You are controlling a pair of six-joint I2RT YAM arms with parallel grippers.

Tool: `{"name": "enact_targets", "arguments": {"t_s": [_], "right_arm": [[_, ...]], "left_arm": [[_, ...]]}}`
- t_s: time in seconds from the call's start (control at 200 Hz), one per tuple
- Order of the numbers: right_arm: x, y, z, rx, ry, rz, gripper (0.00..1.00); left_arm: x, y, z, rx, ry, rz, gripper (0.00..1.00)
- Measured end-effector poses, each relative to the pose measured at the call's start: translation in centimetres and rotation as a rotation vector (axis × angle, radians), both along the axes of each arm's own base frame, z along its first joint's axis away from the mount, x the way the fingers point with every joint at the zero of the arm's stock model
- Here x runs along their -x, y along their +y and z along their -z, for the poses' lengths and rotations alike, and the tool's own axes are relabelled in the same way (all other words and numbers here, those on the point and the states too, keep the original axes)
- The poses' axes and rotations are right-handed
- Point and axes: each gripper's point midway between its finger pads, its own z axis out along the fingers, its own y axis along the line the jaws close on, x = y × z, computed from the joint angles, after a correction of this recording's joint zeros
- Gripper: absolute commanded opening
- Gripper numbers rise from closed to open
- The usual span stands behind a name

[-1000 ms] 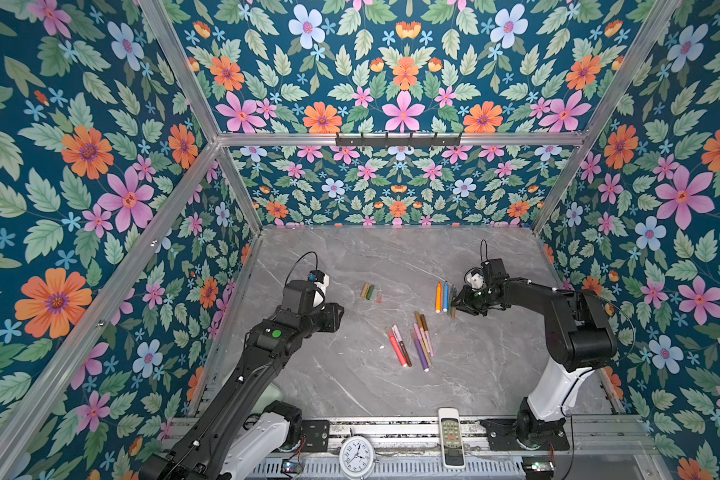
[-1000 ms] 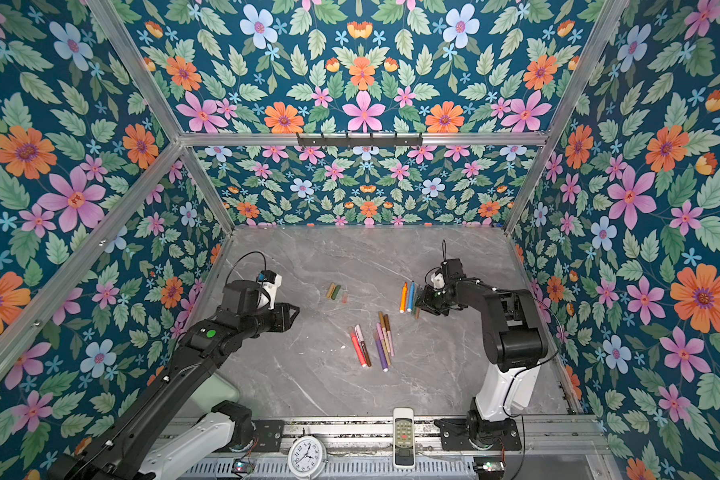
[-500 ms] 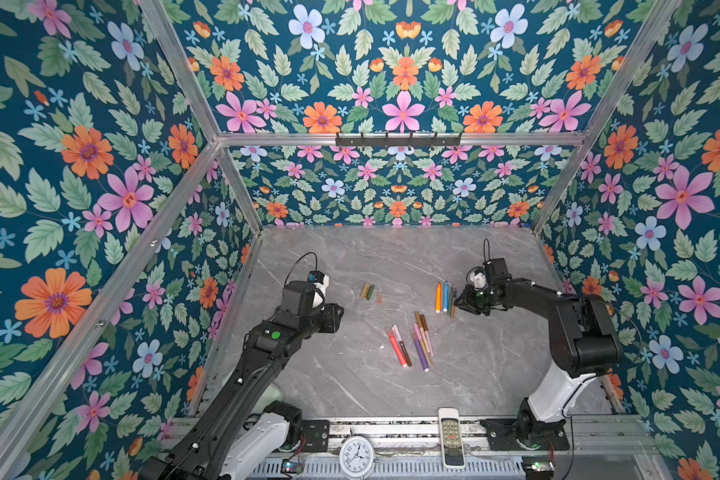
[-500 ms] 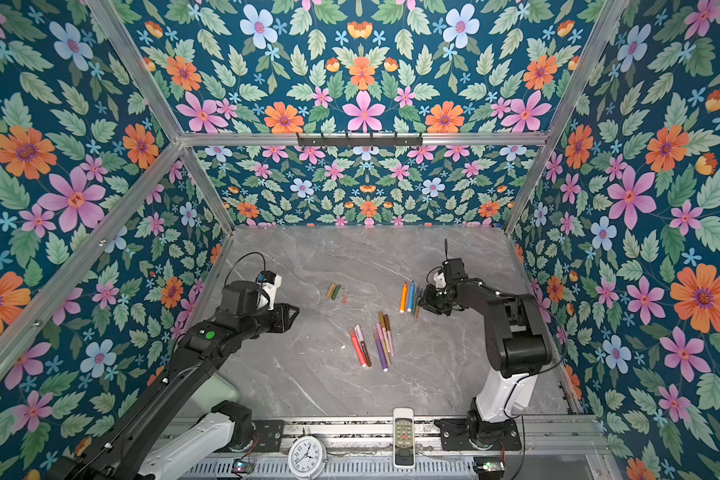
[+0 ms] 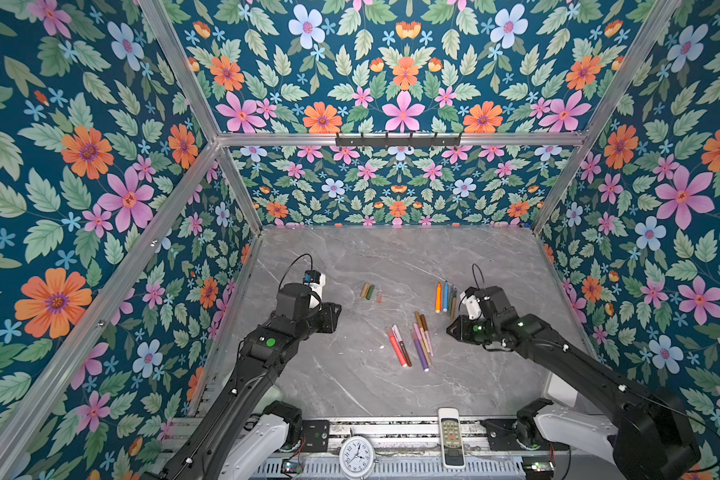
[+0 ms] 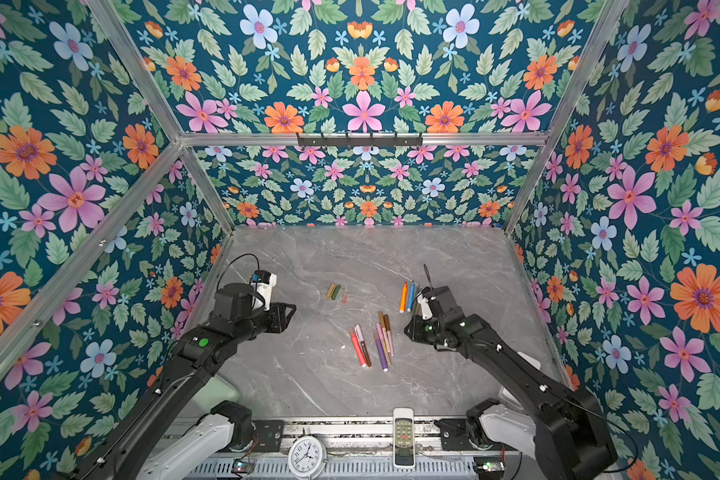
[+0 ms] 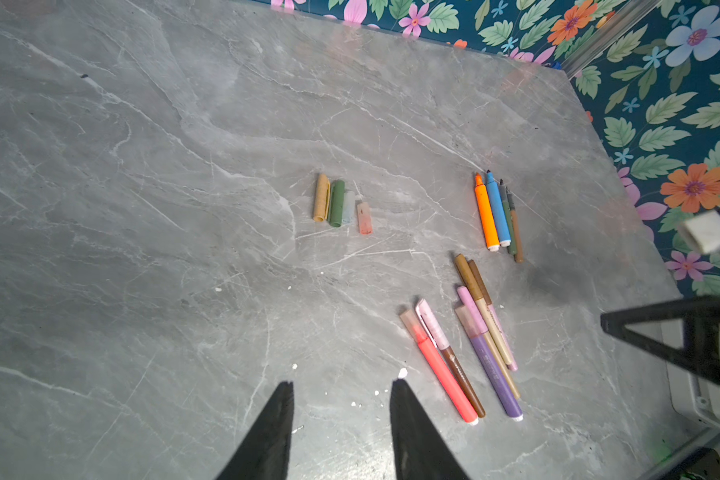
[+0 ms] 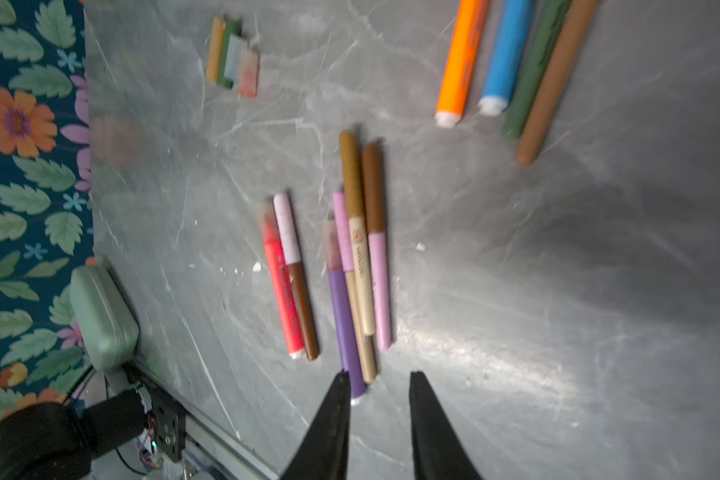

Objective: Open the pen caps
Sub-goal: 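Move the right gripper to the pile and close on the pink-capped brown pen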

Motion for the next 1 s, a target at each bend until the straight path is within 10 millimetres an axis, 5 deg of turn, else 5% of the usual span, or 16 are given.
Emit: {"name": "enact_targets", "arguments": {"t_s": [0.26,0.395,0.72,1.0], "right_arm": [[3.4,2.6,2.8,0.099,0.076,-0.067,0.27],[3.2,3.6,3.7,0.136,0.093,-0.062,0.26],[2.3,10.7,4.0,0.207,0.061,-0.189,0.26],[2.0,11.8,6.0,0.295,0.078,-0.207,0.24]], "left_arm": [[0.1,0.2,-0.1,0.000,-0.009,-0.009,0.42],[0.0,0.2,0.1,-0.002,-0.003,-0.009,0.42],[0.0,0.2,0.3,-0.006,0.002,-0.011,0.42],[-0.1,0.5,0.1,-0.009,-0.010,-0.026,0.42]]}}
